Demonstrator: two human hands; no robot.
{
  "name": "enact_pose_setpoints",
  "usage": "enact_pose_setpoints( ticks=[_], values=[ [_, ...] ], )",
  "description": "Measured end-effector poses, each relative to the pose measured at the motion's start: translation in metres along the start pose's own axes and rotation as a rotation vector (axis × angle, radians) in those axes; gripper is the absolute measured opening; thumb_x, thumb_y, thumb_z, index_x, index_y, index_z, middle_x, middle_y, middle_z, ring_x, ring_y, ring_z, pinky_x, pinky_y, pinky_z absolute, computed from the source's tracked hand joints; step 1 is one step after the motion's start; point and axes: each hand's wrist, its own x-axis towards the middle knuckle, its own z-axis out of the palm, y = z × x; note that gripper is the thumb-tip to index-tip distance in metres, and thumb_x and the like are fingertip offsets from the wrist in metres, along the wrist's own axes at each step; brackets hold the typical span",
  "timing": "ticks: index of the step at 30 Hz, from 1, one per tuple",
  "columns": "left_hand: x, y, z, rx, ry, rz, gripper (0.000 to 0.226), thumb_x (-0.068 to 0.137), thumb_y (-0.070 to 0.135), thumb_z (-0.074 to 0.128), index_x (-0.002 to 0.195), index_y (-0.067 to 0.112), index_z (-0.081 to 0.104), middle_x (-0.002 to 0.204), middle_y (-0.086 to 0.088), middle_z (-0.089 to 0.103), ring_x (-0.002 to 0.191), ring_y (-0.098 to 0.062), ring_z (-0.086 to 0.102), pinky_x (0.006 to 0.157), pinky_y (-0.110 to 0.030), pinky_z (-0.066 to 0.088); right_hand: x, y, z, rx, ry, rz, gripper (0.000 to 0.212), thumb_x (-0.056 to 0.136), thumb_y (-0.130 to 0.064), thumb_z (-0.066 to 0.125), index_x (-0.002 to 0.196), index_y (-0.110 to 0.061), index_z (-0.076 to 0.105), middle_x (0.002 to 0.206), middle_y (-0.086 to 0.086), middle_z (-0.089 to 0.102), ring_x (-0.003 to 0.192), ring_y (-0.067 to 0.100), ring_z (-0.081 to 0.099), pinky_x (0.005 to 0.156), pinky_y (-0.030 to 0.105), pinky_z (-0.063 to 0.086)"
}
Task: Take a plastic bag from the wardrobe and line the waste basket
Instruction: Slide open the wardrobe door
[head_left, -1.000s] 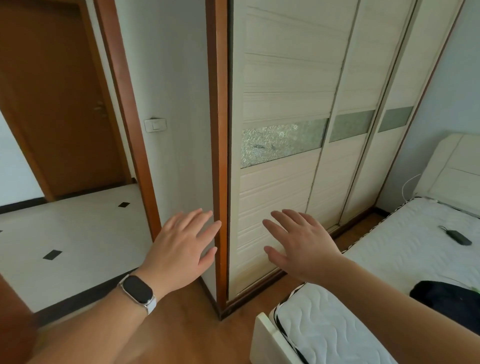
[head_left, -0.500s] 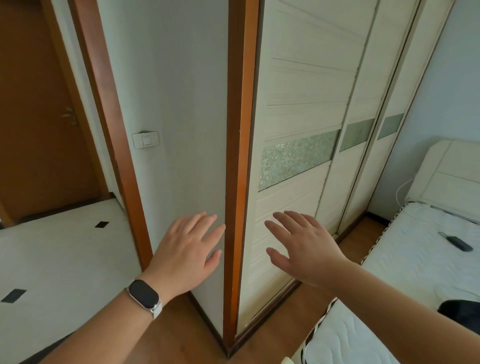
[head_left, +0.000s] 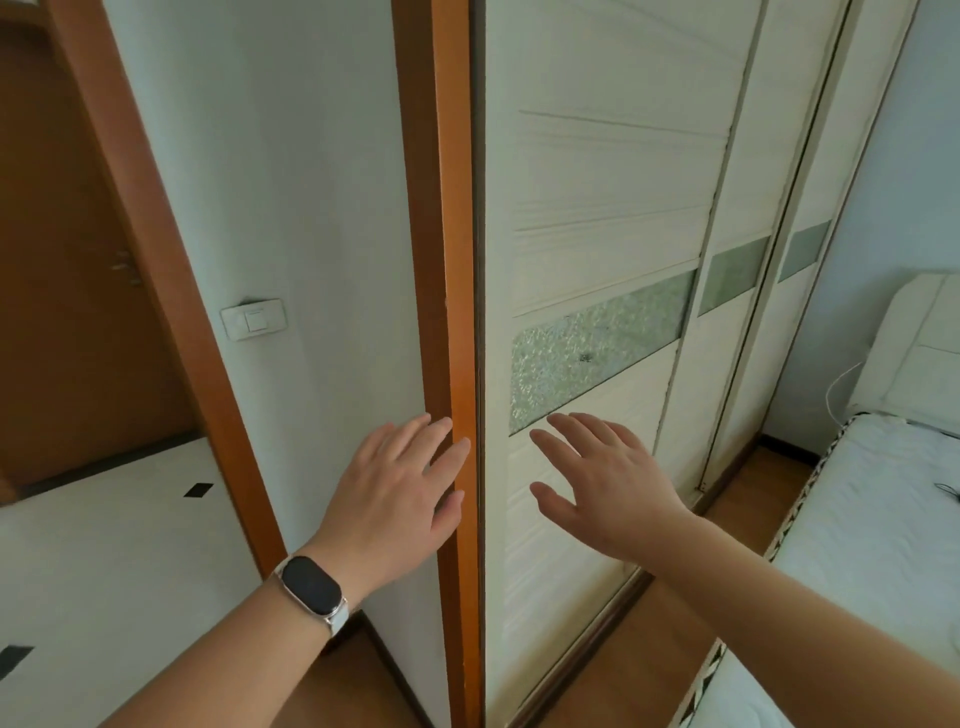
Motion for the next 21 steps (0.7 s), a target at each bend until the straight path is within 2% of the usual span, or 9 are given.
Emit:
enact_pose_setpoints(
  ticks=[9,13,21],
  values=[
    [0.136,0.003,0.007,0.100,0.224,-0.016,0.041,0.090,0.034,0.052,0.126,0.015,0.058,0.137,-0.013,0.053,0.130,-0.030,0.045,0.105,-0.047,0.038,0.094,0.093,0.041,0.114,0.212,-0.063,0.055,0.092,-0.051,0.049,0.136,-0.018,0.051,0.138,0.008,0.055,0.126,0.029,0.051,0.101,0.044,0.045],
    [0.181,0.007,0.010,0.130,0.340,-0.060,0.038,0.089,0.030,0.054,0.123,0.013,0.061,0.141,-0.014,0.051,0.134,-0.031,0.041,0.106,-0.049,0.035,0.137,0.121,0.053,0.170,0.361,-0.119,0.055,0.092,-0.047,0.051,0.138,-0.017,0.051,0.143,0.009,0.051,0.130,0.029,0.048,0.104,0.044,0.041],
    [0.225,-0.001,0.020,0.269,0.326,-0.127,0.042,0.094,0.033,0.046,0.131,0.015,0.055,0.146,-0.015,0.045,0.138,-0.032,0.037,0.108,-0.051,0.033,0.212,0.133,0.079,0.256,0.590,-0.187,0.056,0.091,-0.042,0.059,0.139,-0.014,0.052,0.148,0.013,0.045,0.137,0.031,0.042,0.109,0.046,0.038]
  ],
)
